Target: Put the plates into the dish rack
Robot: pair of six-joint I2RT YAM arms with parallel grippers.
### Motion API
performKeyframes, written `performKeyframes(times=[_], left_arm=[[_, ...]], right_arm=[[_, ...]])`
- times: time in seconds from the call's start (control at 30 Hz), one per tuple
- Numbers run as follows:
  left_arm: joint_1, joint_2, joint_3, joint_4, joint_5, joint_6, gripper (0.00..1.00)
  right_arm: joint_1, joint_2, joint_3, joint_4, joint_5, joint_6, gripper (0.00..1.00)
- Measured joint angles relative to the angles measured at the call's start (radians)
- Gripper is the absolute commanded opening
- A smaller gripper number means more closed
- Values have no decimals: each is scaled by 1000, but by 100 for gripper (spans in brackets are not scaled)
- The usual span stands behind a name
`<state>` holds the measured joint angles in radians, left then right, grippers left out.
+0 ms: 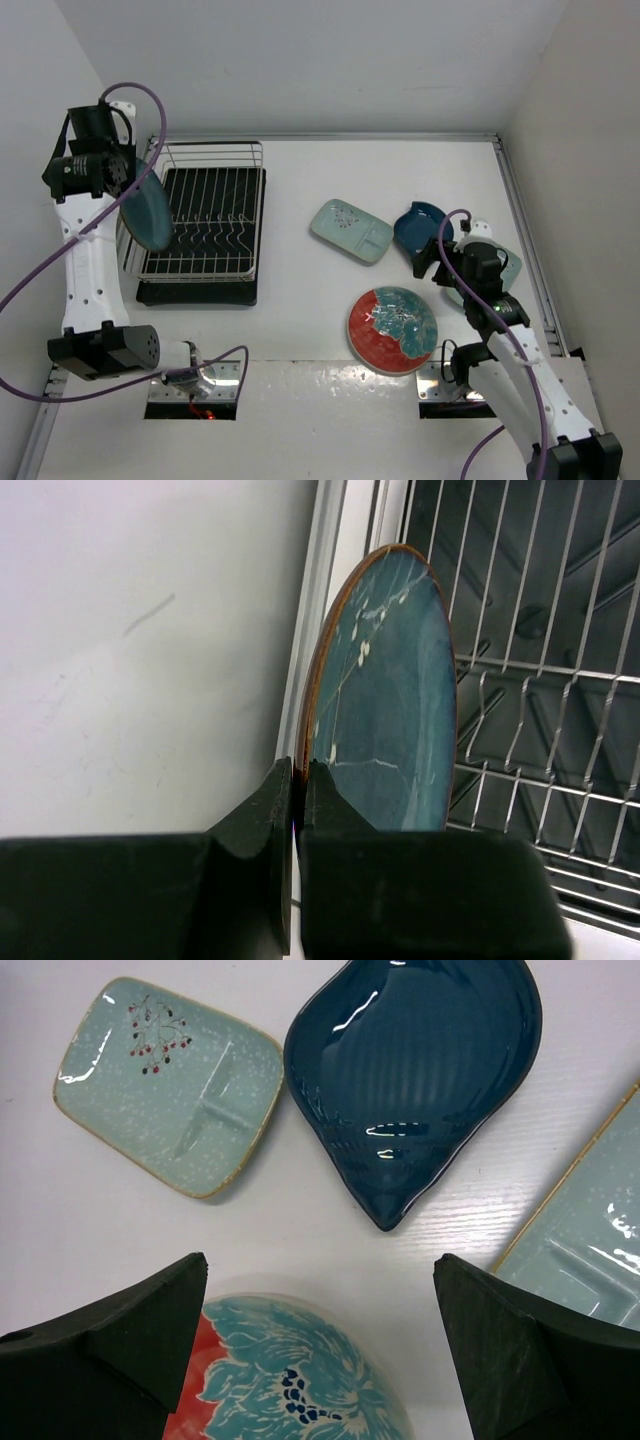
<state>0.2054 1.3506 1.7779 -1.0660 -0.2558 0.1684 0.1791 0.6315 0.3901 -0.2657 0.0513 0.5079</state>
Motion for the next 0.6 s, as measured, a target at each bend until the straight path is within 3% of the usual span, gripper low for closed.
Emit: performKeyframes(times=[0.33, 0.6], left_arm=[[14, -18, -167, 119, 12, 61, 0], [14, -26, -170, 188, 28, 179, 0]], right_arm=[[0, -9, -21, 4, 24, -35, 96], [0, -9, -37, 24, 24, -36, 96]])
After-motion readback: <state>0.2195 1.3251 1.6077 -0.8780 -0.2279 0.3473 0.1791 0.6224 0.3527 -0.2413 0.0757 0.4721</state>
